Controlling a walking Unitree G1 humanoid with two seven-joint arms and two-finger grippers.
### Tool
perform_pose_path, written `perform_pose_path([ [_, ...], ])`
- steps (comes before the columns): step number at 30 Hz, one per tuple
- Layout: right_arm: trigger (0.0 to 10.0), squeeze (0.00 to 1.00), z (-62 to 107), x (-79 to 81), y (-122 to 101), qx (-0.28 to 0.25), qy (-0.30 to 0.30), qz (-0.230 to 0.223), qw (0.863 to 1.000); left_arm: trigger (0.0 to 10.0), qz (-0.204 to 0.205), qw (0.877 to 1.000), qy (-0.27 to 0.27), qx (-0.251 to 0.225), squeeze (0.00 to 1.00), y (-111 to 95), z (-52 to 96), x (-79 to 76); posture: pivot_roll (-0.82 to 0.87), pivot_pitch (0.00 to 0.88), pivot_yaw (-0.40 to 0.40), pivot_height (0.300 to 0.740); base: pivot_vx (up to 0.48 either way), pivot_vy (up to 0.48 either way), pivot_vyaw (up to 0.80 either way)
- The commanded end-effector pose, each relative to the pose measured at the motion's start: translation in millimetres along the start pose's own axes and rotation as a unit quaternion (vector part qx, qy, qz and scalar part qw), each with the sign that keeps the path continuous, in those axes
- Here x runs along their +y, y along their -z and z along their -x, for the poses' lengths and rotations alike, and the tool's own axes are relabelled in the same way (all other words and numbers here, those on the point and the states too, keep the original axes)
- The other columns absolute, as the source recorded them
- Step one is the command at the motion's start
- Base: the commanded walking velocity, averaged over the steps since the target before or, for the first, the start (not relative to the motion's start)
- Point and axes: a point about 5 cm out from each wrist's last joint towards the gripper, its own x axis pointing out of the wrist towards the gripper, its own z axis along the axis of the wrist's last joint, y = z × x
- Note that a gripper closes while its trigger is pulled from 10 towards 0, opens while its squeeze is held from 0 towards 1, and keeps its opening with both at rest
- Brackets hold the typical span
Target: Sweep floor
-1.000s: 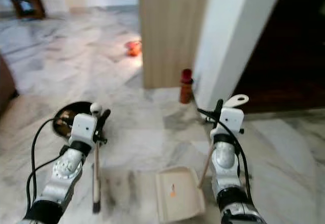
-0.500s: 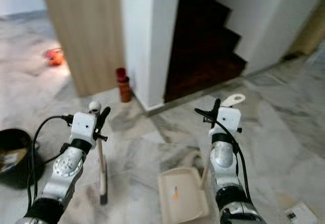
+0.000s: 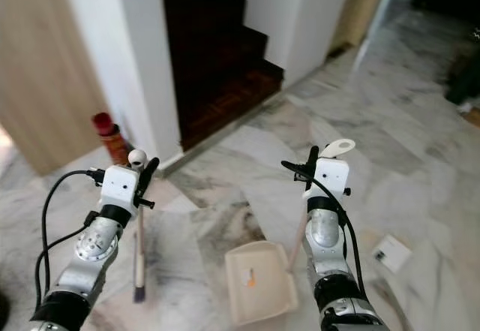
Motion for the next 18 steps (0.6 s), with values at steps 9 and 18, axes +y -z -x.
perform_pose_path([
  [9,10.0,0.00,-7.4,1.6,-12.5,-0.029,-0.006,0.004,1.000,10.0,-0.005,1.000,0.007,-0.017,0.00,-4.5,-1.4,-2.6,0.01,0.000,-0.024,0.740,0.000,-0.142,-0.80],
  [18,10.0,0.00,-6.6,2.0,-12.0,-0.028,-0.004,0.002,1.000,10.0,-0.003,1.000,0.008,-0.020,0.00,-5.7,-2.3,-1.9,0.01,0.000,-0.021,0.740,0.000,0.000,-0.80],
])
